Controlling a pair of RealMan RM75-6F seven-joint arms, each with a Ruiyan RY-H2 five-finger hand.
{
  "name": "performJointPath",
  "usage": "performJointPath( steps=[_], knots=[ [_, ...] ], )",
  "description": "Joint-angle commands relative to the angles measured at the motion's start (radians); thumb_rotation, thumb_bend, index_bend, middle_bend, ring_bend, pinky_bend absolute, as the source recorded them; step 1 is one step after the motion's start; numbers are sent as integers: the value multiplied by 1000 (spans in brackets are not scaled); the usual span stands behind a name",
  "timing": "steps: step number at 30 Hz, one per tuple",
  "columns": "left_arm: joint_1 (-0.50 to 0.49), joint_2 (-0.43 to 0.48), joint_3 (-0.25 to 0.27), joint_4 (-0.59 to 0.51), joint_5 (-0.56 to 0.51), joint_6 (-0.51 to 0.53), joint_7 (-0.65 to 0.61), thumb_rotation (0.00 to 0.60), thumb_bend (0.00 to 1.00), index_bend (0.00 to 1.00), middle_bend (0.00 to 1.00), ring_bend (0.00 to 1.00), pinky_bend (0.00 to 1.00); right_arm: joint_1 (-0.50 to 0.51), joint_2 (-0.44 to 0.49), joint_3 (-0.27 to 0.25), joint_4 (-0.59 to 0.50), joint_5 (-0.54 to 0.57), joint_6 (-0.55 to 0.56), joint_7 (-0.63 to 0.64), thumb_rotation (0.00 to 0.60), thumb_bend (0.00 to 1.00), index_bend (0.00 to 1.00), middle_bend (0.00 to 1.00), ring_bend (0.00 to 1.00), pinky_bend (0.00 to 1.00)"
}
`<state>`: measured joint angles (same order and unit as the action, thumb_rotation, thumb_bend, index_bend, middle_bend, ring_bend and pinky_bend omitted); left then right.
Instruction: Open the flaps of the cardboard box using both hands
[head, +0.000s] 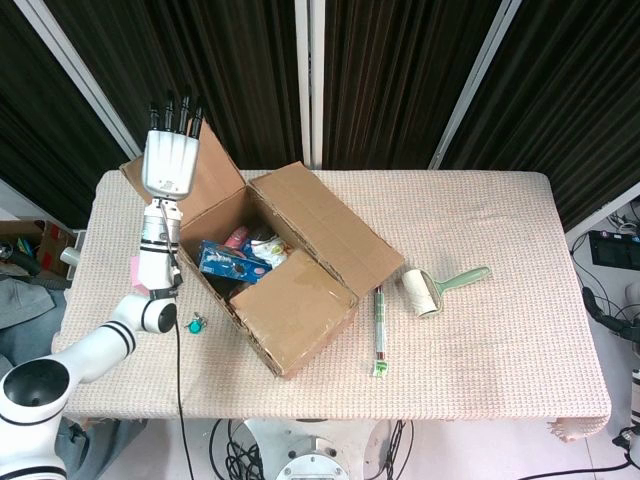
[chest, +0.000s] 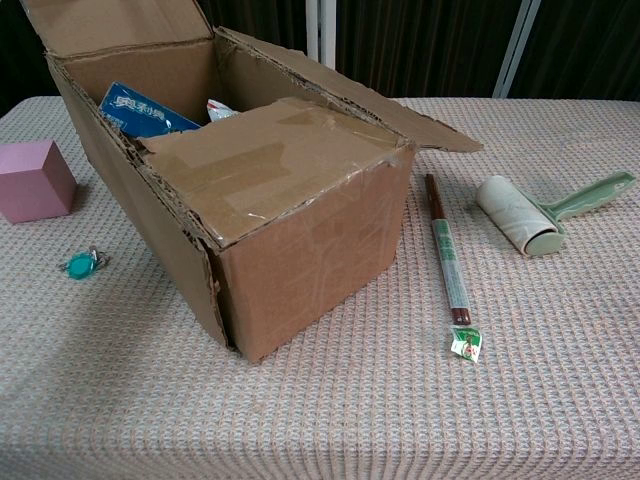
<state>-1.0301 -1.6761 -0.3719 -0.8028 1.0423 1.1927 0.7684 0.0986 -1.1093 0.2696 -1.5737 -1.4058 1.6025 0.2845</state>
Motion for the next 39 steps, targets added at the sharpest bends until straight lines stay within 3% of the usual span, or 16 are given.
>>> performJointPath(
  steps=[1,3,5,7,9,14,16,17,19,23,26,29,32,35,39],
  knots=[
    [27,32,-42,-83,-39,11,-41,600,113,14,4,76,208,4,-1,-2,-5,-8,-4,10,600,195,0,0,0,0],
    [60,74,-81,-202,-88,21,-59,600,88,15,5,77,209,6,-2,-6,-19,-21,-2,28,600,201,0,0,0,0],
    [125,159,-113,-405,-139,39,-87,600,68,18,9,77,209,10,2,-11,-30,-37,-3,23,600,209,0,0,0,0],
    [198,259,-110,-587,-143,40,-136,600,57,26,30,77,210,15,6,-12,-37,-48,-2,5,600,212,0,0,0,0],
    [294,389,-73,-757,-94,20,-237,600,55,34,57,77,210,23,11,-13,-40,-68,0,-8,600,208,0,0,0,0],
    [520,581,56,-958,41,74,-468,595,41,82,108,104,215,68,68,-58,-22,-171,-70,-10,600,195,0,0,0,0],
    [606,628,109,-1009,103,121,-560,530,34,101,116,104,215,95,103,-73,-52,-178,-138,-37,600,185,0,0,0,0],
    [639,644,135,-1019,139,143,-592,447,19,116,121,104,216,108,114,-75,-70,-177,-163,-50,600,183,0,0,0,0],
    [695,668,190,-1017,228,185,-644,355,2,133,129,104,215,137,130,-72,-113,-174,-209,-75,600,178,0,0,0,0],
    [779,687,284,-959,363,258,-663,244,0,143,135,104,213,229,155,-53,-219,-172,-331,-157,600,105,0,0,0,0],
    [824,680,326,-928,393,286,-676,178,0,148,135,104,210,327,165,-13,-311,-155,-437,-254,600,40,0,0,0,0],
    [849,673,351,-916,406,289,-687,137,0,152,136,103,207,429,147,31,-380,-108,-542,-346,600,26,0,0,0,0],
    [866,662,368,-907,429,296,-707,123,0,154,136,99,203,550,119,66,-425,8,-696,-421,600,39,0,0,0,0],
    [882,646,376,-894,452,314,-727,118,0,155,136,98,202,689,88,91,-425,163,-863,-487,600,151,0,4,0,0],
    [896,636,386,-885,479,326,-759,115,0,155,136,99,202,869,-1,83,-359,370,-956,-642,600,367,0,39,0,0]
  ],
)
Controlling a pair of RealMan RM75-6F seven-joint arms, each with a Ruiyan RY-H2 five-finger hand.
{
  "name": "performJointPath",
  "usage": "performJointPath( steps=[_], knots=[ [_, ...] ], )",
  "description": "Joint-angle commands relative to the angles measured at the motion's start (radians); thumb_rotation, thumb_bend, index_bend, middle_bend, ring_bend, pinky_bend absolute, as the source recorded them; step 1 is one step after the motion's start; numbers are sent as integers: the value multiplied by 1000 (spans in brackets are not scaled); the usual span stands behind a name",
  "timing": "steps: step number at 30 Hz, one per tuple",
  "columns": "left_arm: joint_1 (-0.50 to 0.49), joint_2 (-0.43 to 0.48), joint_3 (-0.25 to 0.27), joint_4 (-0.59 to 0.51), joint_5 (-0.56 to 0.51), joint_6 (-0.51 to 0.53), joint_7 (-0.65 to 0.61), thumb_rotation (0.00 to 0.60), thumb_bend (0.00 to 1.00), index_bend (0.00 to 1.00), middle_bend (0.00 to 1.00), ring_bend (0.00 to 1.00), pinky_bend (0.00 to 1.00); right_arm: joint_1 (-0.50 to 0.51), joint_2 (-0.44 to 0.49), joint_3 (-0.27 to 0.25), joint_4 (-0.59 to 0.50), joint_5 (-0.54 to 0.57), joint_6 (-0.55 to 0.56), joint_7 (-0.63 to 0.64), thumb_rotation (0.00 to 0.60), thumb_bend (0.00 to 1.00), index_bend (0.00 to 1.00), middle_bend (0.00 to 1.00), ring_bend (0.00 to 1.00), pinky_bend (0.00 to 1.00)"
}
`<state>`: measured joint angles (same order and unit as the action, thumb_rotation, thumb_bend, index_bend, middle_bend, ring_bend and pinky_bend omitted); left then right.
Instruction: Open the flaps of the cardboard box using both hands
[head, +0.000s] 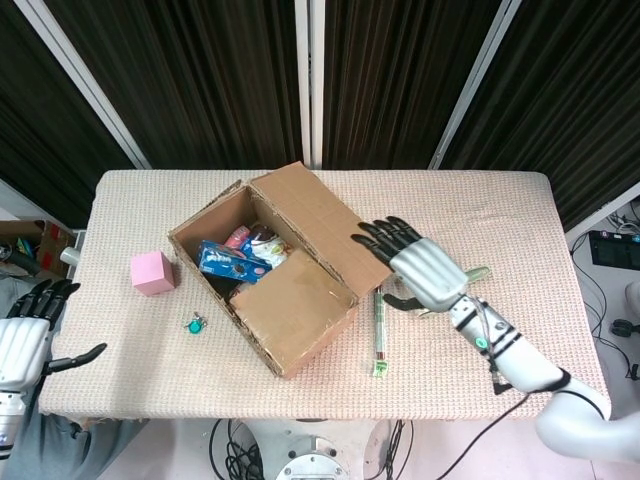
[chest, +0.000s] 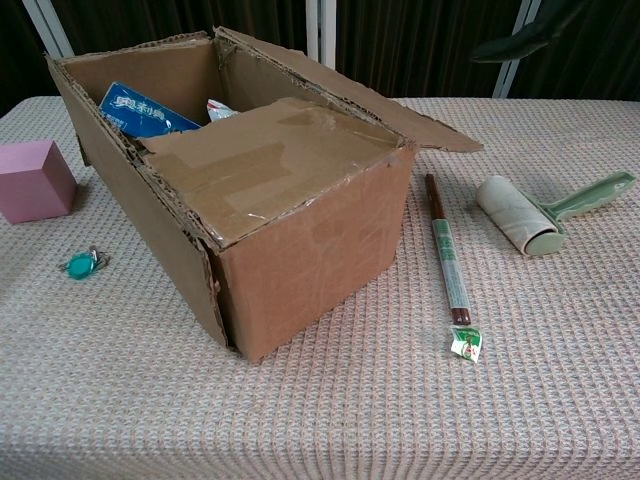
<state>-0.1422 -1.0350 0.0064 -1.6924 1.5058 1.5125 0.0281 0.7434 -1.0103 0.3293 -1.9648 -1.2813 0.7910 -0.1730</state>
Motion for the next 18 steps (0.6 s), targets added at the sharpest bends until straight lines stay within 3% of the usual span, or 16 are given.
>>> performJointPath(
  steps=[1,4,6,10,18],
  knots=[
    [14,-5,12,6,24,10,-25,112,0,155,136,98,202,276,-135,13,55,307,-152,-226,600,403,0,48,0,0],
    [25,-5,19,8,39,20,-28,108,0,156,136,98,202,378,-215,-10,118,424,-138,-304,600,561,54,99,0,0],
    [33,-4,20,9,45,29,-40,107,0,156,136,98,202,443,-269,-31,172,487,-121,-358,600,651,161,153,0,0],
    [46,0,20,14,54,42,-55,104,0,155,136,98,202,541,-344,-66,243,621,-117,-405,600,688,292,226,0,0],
    [52,3,12,28,53,38,-76,105,0,156,136,98,202,653,-406,-107,308,769,-95,-433,600,721,320,261,0,0]
  ],
)
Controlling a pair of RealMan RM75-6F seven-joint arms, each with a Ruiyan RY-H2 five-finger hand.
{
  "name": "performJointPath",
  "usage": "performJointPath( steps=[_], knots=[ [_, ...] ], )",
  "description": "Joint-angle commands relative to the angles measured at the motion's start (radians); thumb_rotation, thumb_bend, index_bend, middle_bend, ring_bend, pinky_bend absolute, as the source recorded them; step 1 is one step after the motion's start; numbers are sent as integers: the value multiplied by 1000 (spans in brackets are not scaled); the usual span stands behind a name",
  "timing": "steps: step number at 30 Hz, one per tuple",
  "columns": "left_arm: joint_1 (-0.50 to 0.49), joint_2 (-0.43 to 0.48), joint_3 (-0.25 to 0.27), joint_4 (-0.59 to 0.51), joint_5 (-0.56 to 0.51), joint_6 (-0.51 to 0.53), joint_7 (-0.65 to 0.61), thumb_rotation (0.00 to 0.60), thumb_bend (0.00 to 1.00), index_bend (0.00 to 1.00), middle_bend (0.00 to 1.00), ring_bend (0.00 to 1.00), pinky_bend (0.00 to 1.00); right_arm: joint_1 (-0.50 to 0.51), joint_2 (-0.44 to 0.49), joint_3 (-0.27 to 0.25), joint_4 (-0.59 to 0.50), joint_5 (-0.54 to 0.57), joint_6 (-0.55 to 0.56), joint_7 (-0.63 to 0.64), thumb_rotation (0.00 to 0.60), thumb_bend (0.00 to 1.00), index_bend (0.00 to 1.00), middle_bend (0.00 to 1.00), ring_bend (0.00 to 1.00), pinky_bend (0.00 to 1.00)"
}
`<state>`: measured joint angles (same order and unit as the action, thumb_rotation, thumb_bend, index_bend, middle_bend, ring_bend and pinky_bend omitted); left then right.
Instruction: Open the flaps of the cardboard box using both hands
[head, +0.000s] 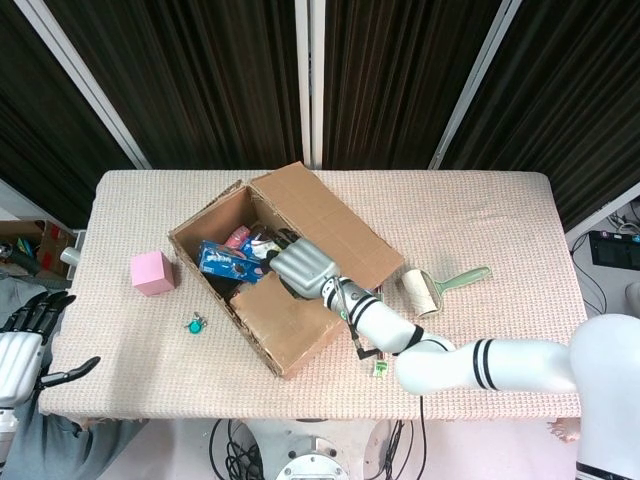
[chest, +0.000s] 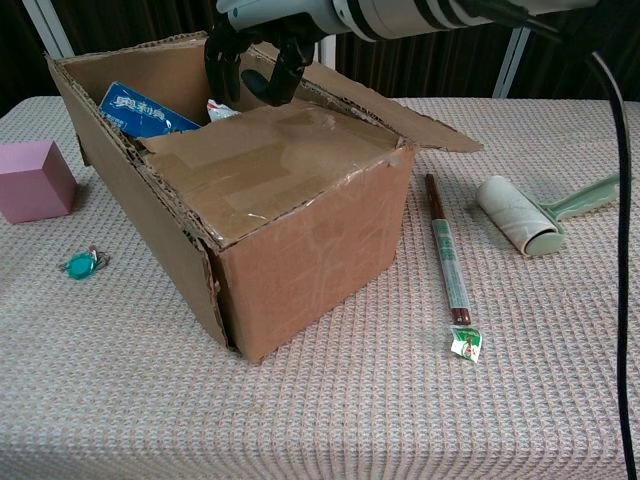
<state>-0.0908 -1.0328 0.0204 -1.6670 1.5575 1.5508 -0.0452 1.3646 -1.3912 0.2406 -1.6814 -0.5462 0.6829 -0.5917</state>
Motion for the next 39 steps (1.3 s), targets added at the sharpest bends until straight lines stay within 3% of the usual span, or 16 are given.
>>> performJointPath(
  steps=[1,11,23,31,39],
  knots=[
    [0,1,-3,5,2,-1,-5,106,0,156,136,98,202,39,-29,-21,28,42,15,-13,600,733,320,261,0,0],
    [9,-7,2,16,3,-20,-24,94,0,156,136,99,202,94,-67,-54,67,112,35,-7,600,778,317,267,0,0],
    [12,-5,-3,8,-3,-35,-20,85,0,155,136,98,202,113,-55,-73,64,138,18,38,600,786,332,349,0,0],
    [10,-5,-6,2,-16,-57,-19,79,0,156,136,99,202,82,13,-45,11,93,33,109,600,825,370,484,30,0],
    [0,-3,-13,-14,-15,-73,-26,77,0,154,136,98,202,67,176,-16,-113,126,-14,179,600,827,440,546,86,0]
  ],
)
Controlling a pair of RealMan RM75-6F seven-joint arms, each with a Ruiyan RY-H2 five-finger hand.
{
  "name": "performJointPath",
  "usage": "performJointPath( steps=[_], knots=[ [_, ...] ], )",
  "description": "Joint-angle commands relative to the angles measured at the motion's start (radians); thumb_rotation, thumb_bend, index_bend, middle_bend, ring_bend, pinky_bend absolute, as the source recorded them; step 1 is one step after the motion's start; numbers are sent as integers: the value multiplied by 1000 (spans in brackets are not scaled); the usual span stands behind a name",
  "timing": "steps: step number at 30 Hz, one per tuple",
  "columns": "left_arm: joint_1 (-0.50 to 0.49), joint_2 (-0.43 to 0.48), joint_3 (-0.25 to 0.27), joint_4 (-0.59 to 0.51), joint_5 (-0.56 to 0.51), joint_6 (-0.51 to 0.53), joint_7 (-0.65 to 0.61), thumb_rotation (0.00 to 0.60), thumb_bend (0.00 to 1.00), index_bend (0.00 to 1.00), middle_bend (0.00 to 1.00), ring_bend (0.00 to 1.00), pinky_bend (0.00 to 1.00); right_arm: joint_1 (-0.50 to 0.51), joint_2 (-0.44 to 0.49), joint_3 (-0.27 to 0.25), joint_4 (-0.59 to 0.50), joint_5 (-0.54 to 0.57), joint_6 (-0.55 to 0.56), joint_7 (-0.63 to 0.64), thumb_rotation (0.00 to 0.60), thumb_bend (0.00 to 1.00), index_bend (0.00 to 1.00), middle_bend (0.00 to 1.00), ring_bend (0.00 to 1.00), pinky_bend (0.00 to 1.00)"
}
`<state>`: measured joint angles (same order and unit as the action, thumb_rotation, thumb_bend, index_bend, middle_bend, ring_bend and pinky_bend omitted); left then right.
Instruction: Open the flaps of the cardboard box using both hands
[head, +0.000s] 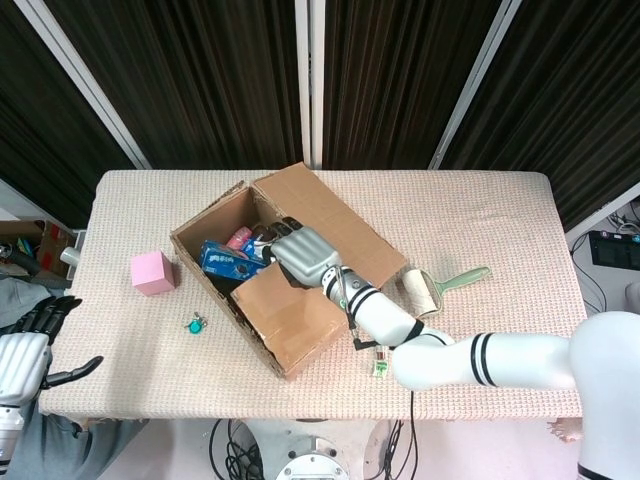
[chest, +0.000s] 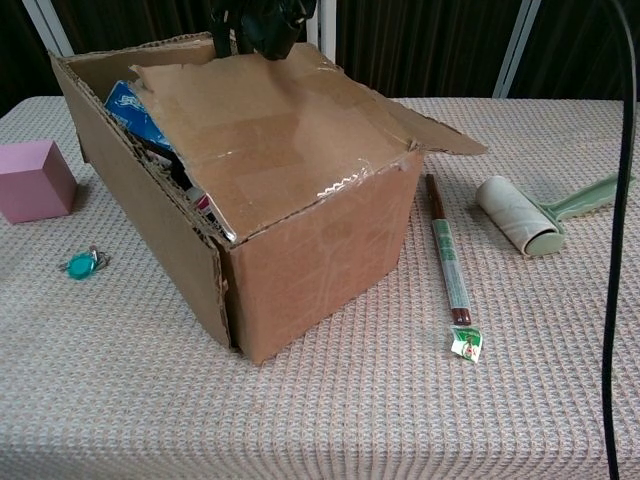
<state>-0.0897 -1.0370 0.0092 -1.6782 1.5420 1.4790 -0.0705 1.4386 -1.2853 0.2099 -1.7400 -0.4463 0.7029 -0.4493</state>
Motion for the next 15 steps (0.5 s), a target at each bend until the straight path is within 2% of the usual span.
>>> performJointPath(
  steps=[1,8,15],
  knots=[
    [-1,1,-2,-4,1,-1,0,77,0,154,136,98,202,-9,92,17,-69,29,-40,44,600,827,448,546,87,0],
    [-6,5,-7,-21,4,-4,13,69,0,154,136,98,202,-42,250,51,-187,6,-92,133,600,828,454,539,87,0],
    [-12,10,-11,-44,9,-10,32,70,0,155,136,98,202,-126,369,95,-296,-118,-140,237,600,829,448,512,79,0]
  ],
)
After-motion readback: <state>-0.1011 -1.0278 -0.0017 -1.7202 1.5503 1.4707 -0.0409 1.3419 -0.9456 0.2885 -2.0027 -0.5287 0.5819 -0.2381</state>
